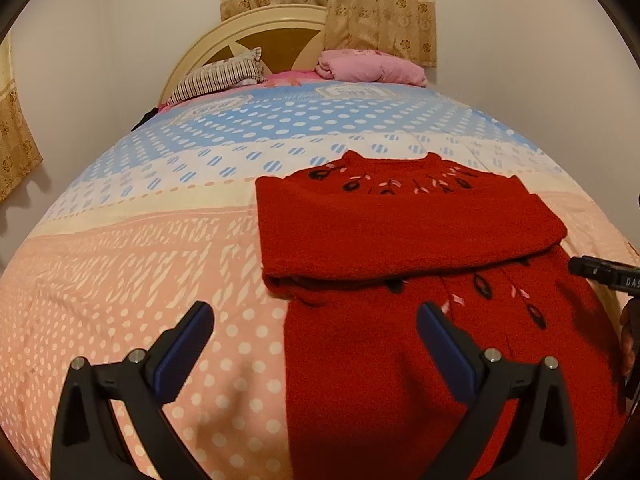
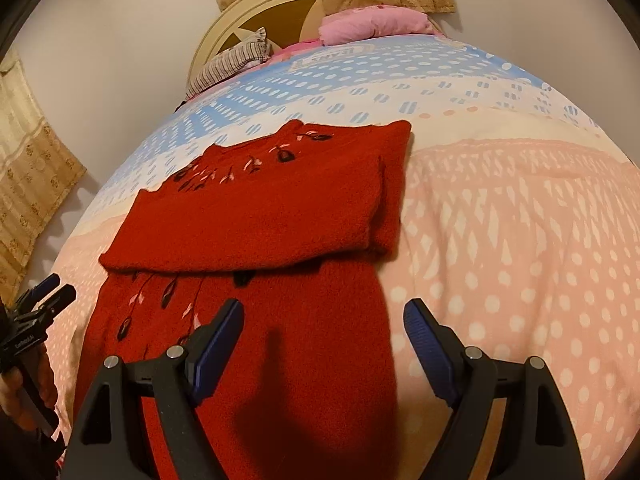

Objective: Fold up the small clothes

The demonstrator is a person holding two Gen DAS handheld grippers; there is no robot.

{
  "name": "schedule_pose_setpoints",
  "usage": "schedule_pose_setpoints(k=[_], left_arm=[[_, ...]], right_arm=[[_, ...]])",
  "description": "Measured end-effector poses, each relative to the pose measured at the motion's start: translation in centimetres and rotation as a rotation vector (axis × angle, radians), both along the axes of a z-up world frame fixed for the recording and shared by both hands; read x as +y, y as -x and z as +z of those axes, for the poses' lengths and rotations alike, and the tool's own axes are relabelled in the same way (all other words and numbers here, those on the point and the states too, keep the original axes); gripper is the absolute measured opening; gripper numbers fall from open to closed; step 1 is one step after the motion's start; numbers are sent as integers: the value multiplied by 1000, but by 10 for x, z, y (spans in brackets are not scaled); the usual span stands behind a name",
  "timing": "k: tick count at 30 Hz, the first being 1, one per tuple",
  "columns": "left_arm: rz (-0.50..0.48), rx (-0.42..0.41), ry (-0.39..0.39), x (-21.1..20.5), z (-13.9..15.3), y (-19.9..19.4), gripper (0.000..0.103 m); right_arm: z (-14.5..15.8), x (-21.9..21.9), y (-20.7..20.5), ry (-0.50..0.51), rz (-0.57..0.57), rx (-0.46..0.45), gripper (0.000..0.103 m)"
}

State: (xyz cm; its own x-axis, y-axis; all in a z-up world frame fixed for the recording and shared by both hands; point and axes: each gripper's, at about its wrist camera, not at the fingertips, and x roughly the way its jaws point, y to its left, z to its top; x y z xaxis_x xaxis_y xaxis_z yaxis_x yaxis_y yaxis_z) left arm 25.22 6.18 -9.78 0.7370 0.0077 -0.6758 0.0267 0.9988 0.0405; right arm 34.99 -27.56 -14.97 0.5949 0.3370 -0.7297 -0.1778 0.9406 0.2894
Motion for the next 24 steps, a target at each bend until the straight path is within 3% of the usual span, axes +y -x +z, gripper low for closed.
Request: schedule_pose_setpoints(k=[11,24], left_arm=[[21,-8,-15,-1,1,8,103],[2,-44,5,0,16,46,103]], right_arm=[[2,0,12,21,0,-26,83],[21,12,46,22,47,-81,83]])
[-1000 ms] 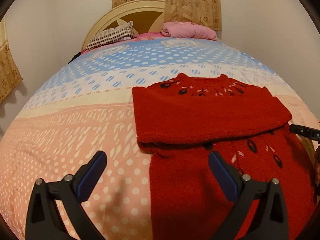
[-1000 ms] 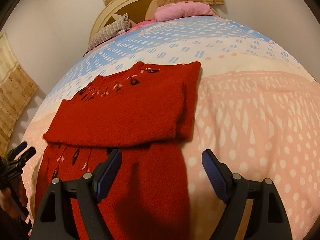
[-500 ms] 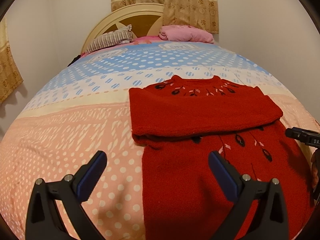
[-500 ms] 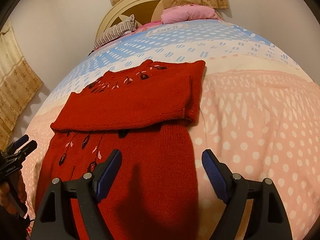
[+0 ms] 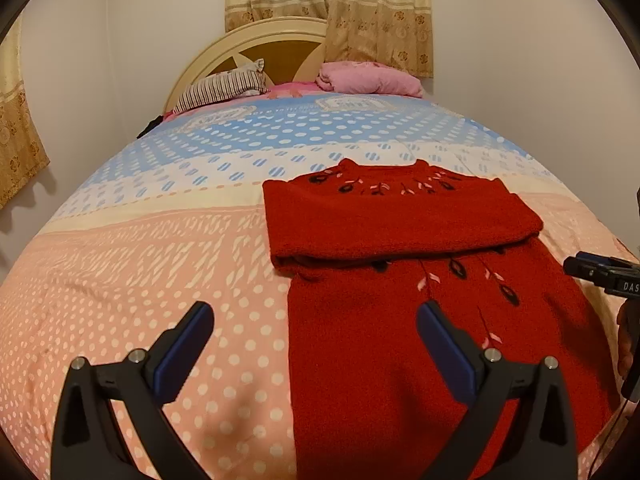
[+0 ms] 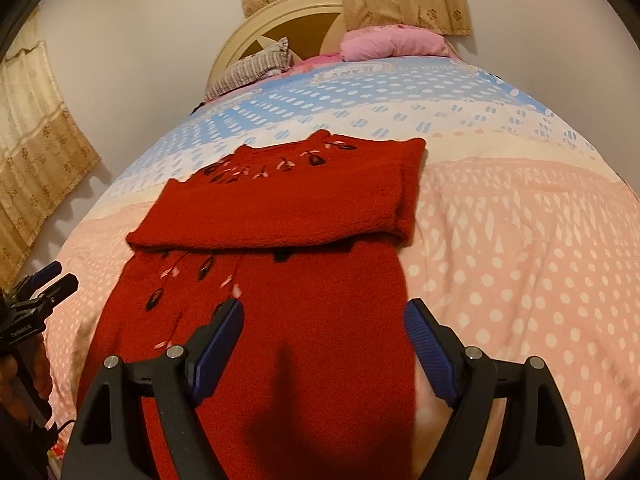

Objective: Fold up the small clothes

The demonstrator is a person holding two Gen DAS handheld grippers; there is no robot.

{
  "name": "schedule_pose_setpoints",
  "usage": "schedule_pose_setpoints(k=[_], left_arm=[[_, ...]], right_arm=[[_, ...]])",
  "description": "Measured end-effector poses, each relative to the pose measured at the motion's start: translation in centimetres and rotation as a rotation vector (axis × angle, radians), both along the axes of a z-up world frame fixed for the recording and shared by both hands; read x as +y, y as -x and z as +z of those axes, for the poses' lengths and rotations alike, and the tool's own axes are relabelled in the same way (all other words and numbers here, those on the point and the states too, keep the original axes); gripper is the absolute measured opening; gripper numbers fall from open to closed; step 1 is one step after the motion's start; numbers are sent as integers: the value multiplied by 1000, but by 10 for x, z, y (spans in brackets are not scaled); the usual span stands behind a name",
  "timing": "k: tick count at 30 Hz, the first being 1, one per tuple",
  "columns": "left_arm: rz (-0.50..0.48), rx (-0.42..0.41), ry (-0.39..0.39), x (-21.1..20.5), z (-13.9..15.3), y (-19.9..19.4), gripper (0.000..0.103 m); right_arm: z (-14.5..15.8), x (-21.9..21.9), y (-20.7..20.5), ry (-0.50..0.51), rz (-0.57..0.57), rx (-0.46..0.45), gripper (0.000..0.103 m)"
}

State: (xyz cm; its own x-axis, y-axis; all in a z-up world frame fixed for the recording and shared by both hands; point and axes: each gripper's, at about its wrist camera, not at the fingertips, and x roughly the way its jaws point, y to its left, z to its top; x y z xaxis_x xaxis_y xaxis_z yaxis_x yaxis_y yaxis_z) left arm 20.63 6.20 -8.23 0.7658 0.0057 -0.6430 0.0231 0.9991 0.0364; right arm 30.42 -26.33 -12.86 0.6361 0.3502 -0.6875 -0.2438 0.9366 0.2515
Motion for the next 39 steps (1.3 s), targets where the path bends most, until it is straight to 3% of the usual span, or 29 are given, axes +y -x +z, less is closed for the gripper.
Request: schedule_pose_setpoints(k=[31,39], left_arm=[[6,-2,-6,25,3,80,103],[8,33,6,36,-10,102,103]], right_arm=[[-9,4,80,17,55,30,83],[-10,4,100,32,80,39,83]])
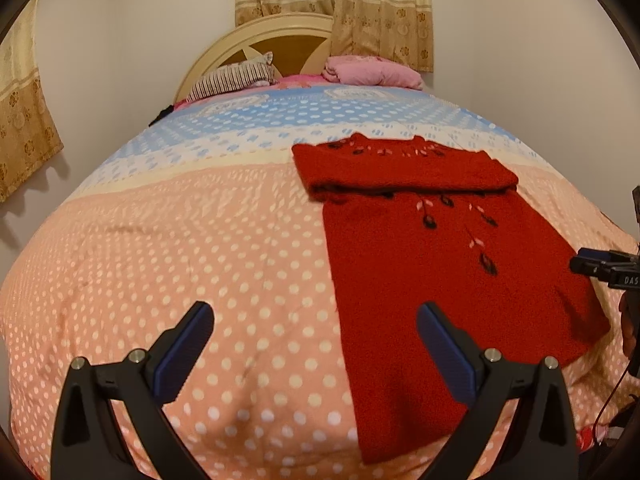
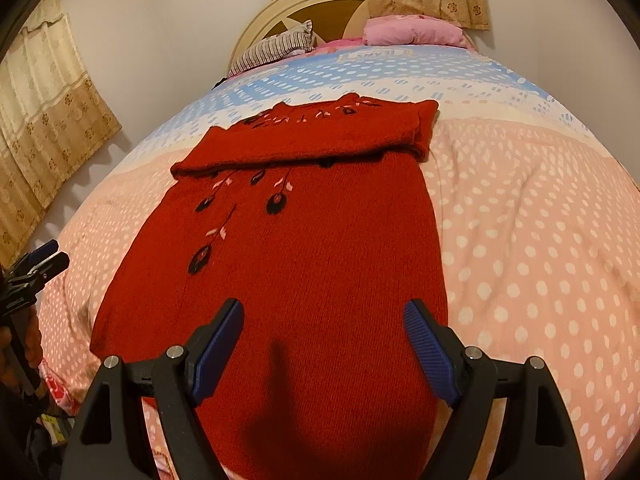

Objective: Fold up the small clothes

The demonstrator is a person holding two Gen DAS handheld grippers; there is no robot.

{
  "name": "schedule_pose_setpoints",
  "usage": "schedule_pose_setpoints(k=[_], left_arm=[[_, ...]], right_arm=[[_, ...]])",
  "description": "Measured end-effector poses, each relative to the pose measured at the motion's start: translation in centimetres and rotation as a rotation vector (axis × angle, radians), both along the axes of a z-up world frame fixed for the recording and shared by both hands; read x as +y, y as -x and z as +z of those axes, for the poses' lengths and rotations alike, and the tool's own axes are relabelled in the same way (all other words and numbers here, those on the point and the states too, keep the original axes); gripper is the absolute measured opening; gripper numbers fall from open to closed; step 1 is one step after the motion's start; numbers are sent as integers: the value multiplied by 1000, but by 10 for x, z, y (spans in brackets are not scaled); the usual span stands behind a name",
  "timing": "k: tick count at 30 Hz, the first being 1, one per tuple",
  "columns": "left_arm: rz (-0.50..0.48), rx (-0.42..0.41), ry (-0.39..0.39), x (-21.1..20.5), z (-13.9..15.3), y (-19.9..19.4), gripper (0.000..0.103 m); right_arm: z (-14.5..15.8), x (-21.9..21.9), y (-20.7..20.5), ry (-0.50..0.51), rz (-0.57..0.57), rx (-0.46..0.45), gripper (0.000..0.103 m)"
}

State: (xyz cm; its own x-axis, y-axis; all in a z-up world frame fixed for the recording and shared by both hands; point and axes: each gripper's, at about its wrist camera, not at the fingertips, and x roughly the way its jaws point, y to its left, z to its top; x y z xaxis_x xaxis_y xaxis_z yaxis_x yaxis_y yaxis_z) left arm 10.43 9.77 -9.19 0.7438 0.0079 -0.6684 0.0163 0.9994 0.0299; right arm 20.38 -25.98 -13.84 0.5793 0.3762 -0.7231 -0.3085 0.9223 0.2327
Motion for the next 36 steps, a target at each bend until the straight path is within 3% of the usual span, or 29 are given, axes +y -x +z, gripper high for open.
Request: schedule_pose_setpoints(k=[2,4,9,20,23,26,27,28,29,31,36], left_arm=[[-7,30,26,2,-9,5,99],[-29,77,69,1,-21,9,82],[-49,165,144,-6,-46,17,68],[-58,206,222,-14,-61,31,58],[-67,208,217,-22,-63,33,58],[-62,196,161,-30,-66,34,57],[-65,193,147,-32,-66,35,48],[-77,192,143,-32,-65,35,24],[-84,195,150,-31,-65,36,16],[-104,198,157,-30,-63,36,10],[-124,175,178,-26,-52,42,8]], right_arm=[[-1,-1,6,4,1,5,83],[-1,-2,13,6,4,9,83],[-1,-3,26,15,10,8,83],[-10,-19,44,33,-13,6,83],[-14,-23,44,27,-26,17,83],[-16,-25,44,21,-28,14,83],[-17,-25,45,19,-28,16,83],[-18,-25,45,18,-27,19,83],[-19,-25,45,19,-26,21,83],[-20,-26,47,26,-29,18,83],[-24,-31,50,38,-36,38,83]])
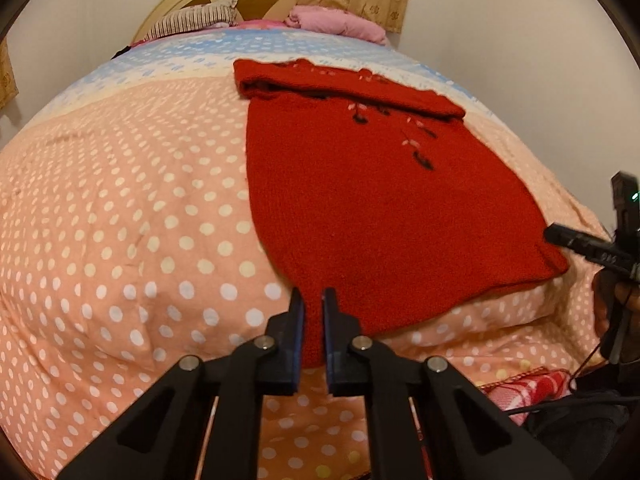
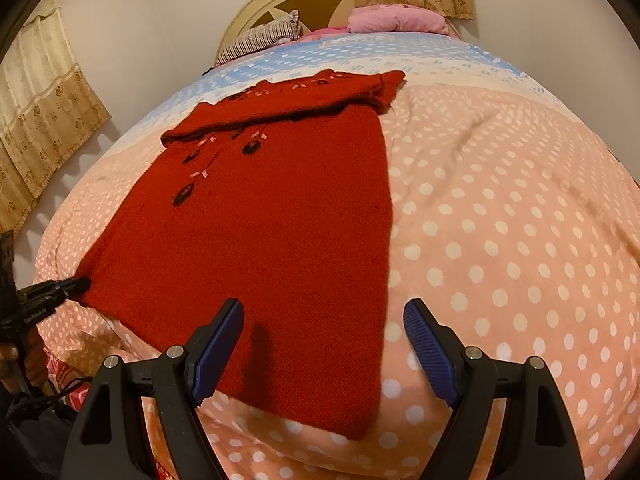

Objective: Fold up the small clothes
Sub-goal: 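Grasp the red cardigan's hem with both grippers side by side, then lift the held hem and fold it up over the collar with both grippers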

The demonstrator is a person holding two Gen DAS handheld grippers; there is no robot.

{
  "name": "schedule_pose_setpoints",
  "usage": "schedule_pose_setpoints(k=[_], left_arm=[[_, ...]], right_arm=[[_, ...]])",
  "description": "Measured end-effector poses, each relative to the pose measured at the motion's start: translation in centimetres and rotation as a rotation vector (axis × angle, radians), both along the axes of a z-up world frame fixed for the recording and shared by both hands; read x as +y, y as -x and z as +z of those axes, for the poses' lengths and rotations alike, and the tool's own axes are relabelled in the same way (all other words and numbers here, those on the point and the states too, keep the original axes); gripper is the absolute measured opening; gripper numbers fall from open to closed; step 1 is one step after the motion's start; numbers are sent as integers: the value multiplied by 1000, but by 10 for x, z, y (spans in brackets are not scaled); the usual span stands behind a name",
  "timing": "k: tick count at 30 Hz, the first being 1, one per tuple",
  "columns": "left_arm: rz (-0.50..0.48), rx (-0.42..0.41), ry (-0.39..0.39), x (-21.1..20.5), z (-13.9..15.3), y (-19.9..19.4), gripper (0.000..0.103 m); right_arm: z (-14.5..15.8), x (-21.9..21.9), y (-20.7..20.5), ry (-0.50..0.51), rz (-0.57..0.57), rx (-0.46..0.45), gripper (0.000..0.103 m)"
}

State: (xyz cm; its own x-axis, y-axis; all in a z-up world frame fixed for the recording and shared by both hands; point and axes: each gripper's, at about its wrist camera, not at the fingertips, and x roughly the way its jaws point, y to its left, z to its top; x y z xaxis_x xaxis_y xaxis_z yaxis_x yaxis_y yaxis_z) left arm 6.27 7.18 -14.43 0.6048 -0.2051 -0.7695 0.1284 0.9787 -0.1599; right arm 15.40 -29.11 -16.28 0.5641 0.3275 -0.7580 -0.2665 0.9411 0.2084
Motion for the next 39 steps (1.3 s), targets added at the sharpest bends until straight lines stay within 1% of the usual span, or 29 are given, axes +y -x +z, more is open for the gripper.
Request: schedule_pose_setpoints(k=[3,4,5,6,7,8,10,13,16,19,21,22,24,25,26,27,28,29,31,32,34,36,37,38,39], left_arm=[[-3,-29,33,8,12,6,8],[-5,-38,41,10,16,9,8],[-6,-43,47,10,18,10,8],[-9,-51,62,12,21,12,8],[-11,-55,67,13,23,14,8],[-14,-55,69,12,23,14,8],[-22,-56,71,11,25,16,8],[-39,-64,63,7,29,21,8],[-38,-67,11,5,23,17,8],[-15,-3,23,12,4,9,8],[-13,7,28,14,0,7,8],[-12,7,31,15,-1,7,8],[-13,1,39,14,0,6,8],[-16,0,36,13,0,7,8],[-15,1,33,12,-2,7,8],[-13,3,38,12,-2,6,11],[-1,11,43,13,-3,5,15],[7,20,47,14,-4,4,15],[10,30,53,16,-7,3,16],[12,33,49,15,-7,3,16],[1,28,45,12,-10,3,16],[-9,19,20,8,-10,4,11],[-16,16,22,8,-10,4,9],[-19,14,23,8,-8,4,9],[-17,6,23,9,-6,5,9]], right_arm=[[-4,-2,5,8,11,6,83],[-4,-1,6,14,15,5,79],[-4,-1,7,16,17,9,66],[-5,-1,8,24,21,12,55],[-4,-1,9,35,29,16,22],[-4,-2,10,36,39,30,7],[-1,-6,13,7,64,53,7],[9,-13,25,12,84,29,6],[18,-22,31,-1,75,8,6],[6,-27,26,15,51,34,6],[-3,-28,26,2,56,62,6],[-5,-29,25,-8,55,65,7],[-9,-35,23,-73,30,80,8],[-11,-39,22,-113,17,96,12],[-13,-40,21,-130,12,106,14],[-13,-39,22,-126,16,100,15],[-12,-36,25,-109,28,92,20],[-11,-32,27,-94,42,83,28],[-10,-25,32,-71,68,65,38],[-10,-21,34,-51,77,57,39],[-10,-16,36,-13,81,42,39],[-11,-16,36,-8,76,38,36],[-11,-17,36,8,71,36,19],[-10,-19,35,25,62,36,8],[-10,-24,34,1,62,47,8]])
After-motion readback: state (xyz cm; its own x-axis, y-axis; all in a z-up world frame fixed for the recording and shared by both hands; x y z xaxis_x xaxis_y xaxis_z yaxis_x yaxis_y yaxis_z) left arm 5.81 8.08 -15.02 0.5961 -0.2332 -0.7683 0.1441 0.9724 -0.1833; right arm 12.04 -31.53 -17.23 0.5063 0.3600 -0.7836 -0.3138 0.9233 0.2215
